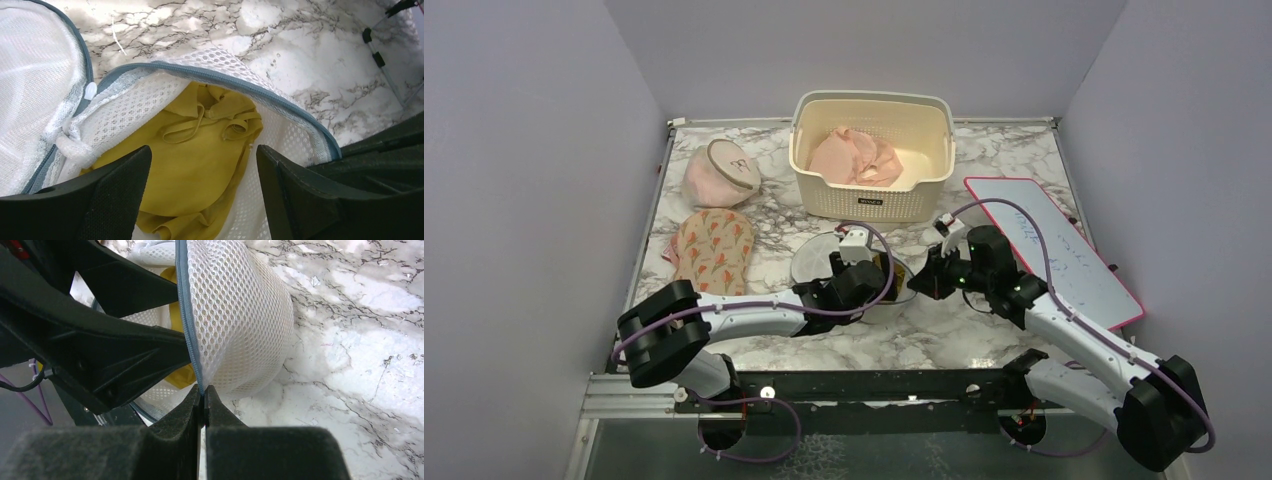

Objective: Unzip the laundry bag and remove the bra

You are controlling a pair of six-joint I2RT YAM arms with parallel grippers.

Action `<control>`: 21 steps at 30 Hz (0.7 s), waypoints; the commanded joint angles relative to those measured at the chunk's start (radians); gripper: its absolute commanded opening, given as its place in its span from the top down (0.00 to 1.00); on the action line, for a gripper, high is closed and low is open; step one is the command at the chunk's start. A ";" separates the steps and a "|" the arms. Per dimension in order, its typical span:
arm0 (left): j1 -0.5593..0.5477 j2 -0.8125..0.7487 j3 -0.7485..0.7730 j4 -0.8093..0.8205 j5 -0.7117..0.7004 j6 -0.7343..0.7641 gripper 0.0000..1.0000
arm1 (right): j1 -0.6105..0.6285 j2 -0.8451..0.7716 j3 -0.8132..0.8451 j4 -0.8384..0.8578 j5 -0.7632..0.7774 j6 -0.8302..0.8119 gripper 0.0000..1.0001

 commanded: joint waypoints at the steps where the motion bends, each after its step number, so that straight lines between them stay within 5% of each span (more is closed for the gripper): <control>1: 0.004 0.009 -0.030 0.029 -0.071 -0.116 0.30 | 0.007 -0.022 -0.011 0.036 -0.018 -0.010 0.99; 7: 0.006 0.010 -0.065 0.065 -0.095 -0.128 0.37 | 0.009 -0.040 -0.018 0.038 -0.030 -0.009 0.99; 15: 0.017 0.035 -0.076 0.147 -0.137 -0.133 0.29 | 0.008 -0.031 -0.018 0.042 -0.040 -0.011 0.99; 21: 0.033 0.082 -0.030 0.166 -0.189 -0.177 0.11 | 0.008 -0.011 -0.014 0.040 -0.034 -0.012 0.99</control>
